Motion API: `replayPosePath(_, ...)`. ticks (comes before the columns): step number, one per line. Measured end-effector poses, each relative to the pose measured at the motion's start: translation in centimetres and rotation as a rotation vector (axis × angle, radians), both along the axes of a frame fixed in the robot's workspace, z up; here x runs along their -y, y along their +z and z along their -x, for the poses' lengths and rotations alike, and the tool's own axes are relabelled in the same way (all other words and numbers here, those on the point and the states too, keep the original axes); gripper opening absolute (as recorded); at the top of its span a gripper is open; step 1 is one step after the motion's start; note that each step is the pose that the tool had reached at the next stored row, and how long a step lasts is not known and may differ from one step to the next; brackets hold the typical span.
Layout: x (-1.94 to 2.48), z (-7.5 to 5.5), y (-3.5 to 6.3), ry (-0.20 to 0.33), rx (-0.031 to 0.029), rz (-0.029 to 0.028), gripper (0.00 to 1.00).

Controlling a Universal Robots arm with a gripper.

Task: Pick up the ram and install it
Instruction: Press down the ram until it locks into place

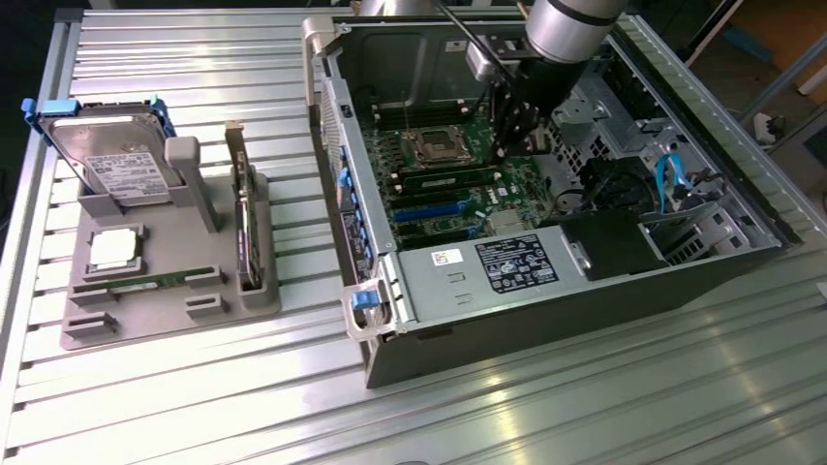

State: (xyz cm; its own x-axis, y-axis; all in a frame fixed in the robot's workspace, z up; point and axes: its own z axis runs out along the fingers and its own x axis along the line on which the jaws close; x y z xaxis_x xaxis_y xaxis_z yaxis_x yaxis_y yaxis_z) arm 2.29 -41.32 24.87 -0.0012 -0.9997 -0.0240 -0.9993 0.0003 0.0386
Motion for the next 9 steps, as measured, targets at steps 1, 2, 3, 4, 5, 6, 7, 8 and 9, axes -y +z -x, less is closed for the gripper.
replayPosePath(1,0.0,0.0,-0.13,0.0,0.0,0.0001,0.11)
replayPosePath(2,0.0,0.0,-0.19,0.0,0.0,0.0002,0.11)
replayPosePath(3,0.01,0.0,-0.18,0.0,0.0,0.0003,0.11)
replayPosePath(4,0.0,0.0,-0.19,0.0,0.0,0.0002,0.11)
replayPosePath(5,0.01,0.0,-0.18,0.0,0.0,0.0003,0.11)
replayPosePath(6,0.0,0.0,-0.19,0.0,-0.0001,0.0002,0.11)
replayPosePath(7,0.0,-0.05,-0.19,0.0,0.0,0.0003,0.11)
replayPosePath(8,0.0,-0.13,-0.19,0.0,-0.0001,0.0001,0.11)
replayPosePath(9,0.0,-0.22,-0.2,0.0,0.0,0.0001,0.11)
